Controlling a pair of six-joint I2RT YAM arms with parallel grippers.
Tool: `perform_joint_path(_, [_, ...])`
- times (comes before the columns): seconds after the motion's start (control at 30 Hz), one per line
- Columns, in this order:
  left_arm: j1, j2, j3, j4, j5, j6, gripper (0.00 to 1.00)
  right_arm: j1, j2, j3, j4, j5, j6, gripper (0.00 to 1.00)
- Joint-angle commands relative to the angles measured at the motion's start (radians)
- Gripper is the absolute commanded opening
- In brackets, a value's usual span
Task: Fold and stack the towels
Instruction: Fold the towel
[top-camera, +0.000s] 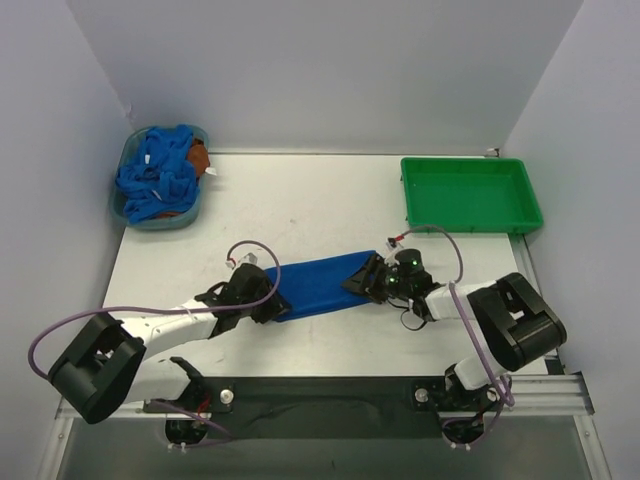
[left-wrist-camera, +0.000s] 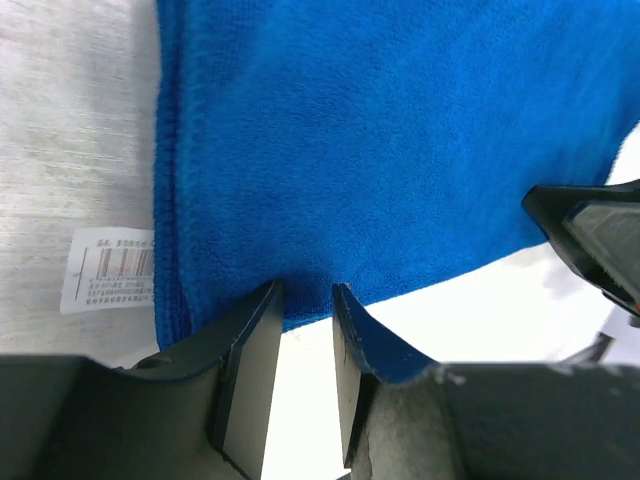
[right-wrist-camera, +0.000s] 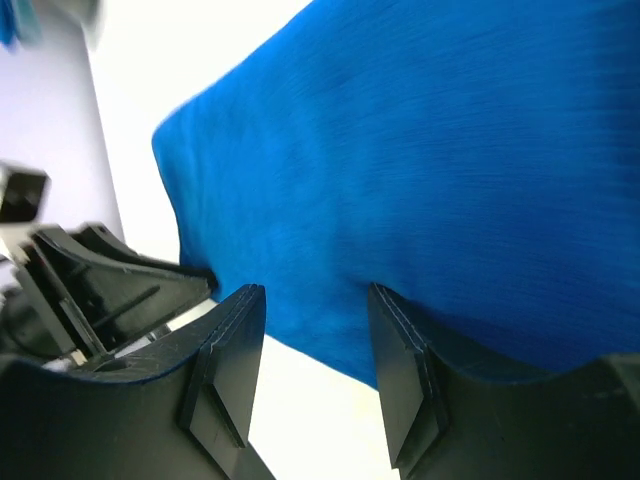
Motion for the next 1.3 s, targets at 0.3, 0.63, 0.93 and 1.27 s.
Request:
perform_joint_path(0.3, [0.186,-0.051,0.059,-0.190,-0.044,0.229,0.39,-0.127,-0.083,0.053,0.020,0.028,0.009,0.47])
perform_joint_path(0.63, [0.264,0.110,0.109,-0.187,0.007,0.303,0.39,-0.130,0.203,0.268,0.120,0.047,0.040,0.47])
perform_joint_path(0.93, [0.444,0.176,0.156,-0.235,-0.003,0.358,0.39,-0.183,0.254,0.132,0.224,0.077,0.035,0.47])
perform_joint_path(1.27, [0.314,0.132,0.438,-0.434,-0.082,0.515,0.63,-0.243,-0.113,0.225,-0.324,0.138,-0.263,0.62])
